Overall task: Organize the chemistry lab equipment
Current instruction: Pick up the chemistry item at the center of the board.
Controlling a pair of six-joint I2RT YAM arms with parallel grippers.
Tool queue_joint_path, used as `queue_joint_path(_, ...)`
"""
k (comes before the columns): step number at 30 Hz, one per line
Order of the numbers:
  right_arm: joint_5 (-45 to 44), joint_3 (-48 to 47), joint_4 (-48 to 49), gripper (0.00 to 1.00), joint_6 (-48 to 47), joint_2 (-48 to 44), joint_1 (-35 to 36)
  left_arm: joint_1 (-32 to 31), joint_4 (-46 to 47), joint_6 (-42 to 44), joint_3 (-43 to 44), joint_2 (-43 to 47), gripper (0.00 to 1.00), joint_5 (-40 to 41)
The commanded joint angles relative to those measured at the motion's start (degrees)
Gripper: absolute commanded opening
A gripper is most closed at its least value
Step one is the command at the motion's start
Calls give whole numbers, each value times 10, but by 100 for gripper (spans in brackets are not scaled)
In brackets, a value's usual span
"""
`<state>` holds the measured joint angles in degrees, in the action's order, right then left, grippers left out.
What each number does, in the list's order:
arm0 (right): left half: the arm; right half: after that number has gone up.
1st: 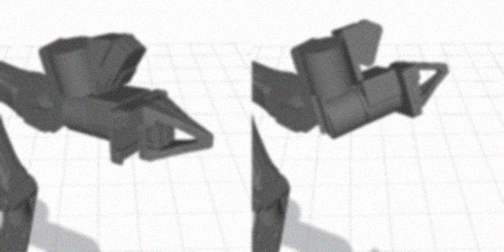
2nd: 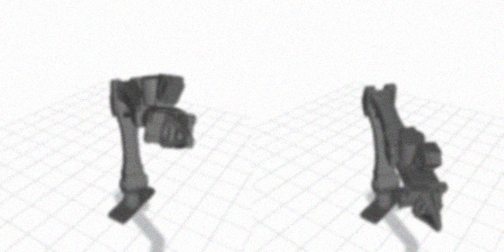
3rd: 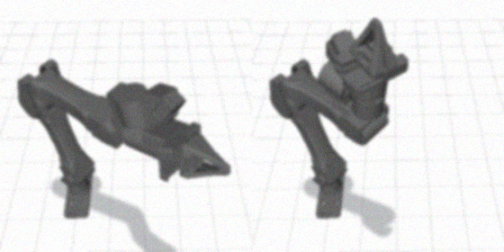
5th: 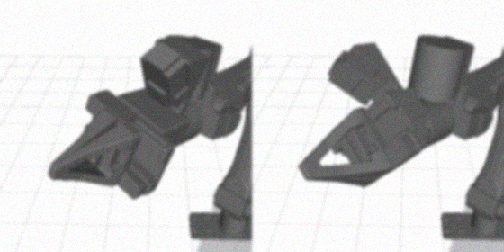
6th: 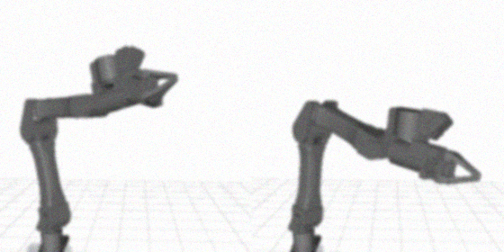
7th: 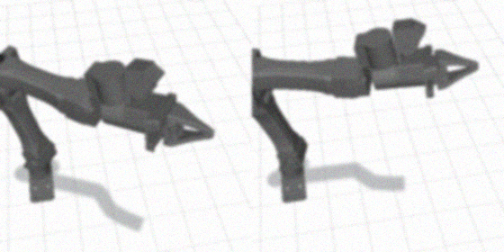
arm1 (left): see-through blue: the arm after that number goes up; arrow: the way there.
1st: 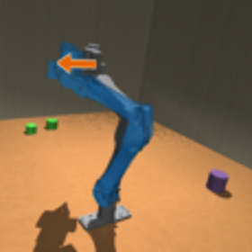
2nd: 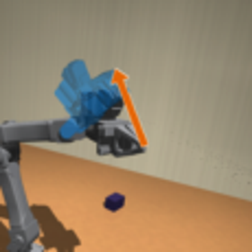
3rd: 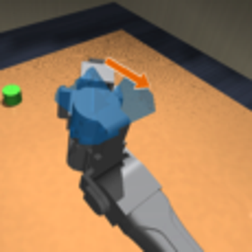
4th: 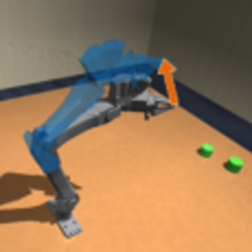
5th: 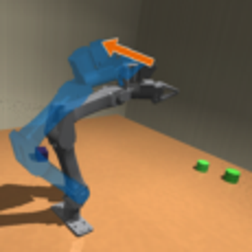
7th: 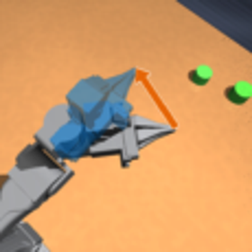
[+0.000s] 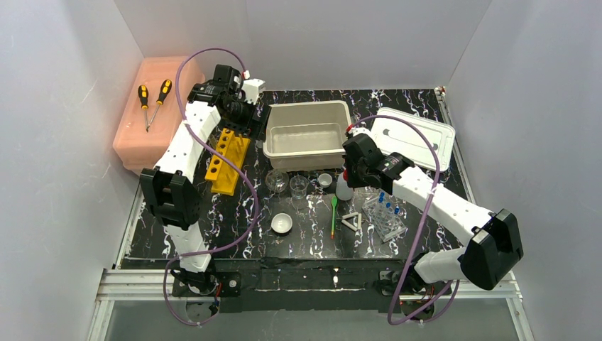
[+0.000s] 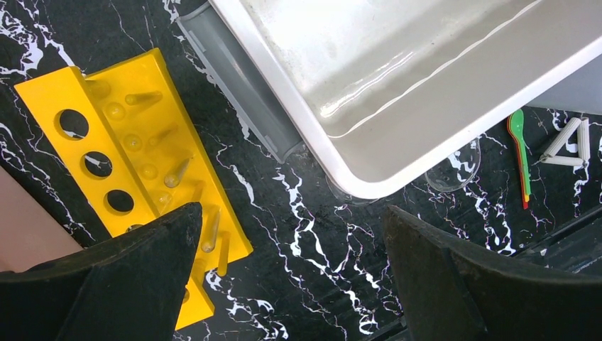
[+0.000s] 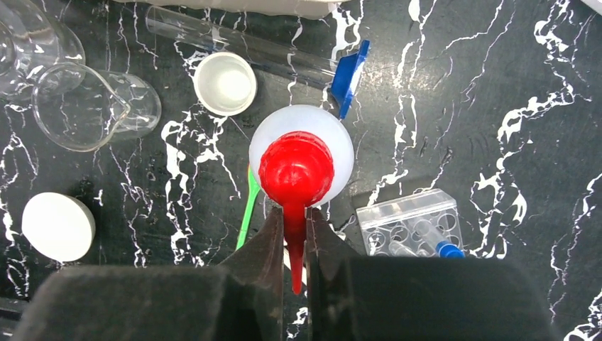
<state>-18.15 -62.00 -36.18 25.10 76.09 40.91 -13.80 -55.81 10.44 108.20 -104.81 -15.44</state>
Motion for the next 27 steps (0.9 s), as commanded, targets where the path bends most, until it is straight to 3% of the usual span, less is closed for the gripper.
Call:
queue_joint_path(1,-23,-36,-13,10,-11,-10,2,-3,-4,8,-8,37,98,0)
queue_joint_path(7,-31,-141,-53,5,-45,1,2,-3,-4,12,-10,37,98,5)
queue_joint_path(16,10,-315,-103,5,-78,38,2,-3,-2,20,-25,42,98,18)
queue_joint_path(27,-9,-440,-32,7,-138,141,-19,-3,2,24,-37,51,98,23)
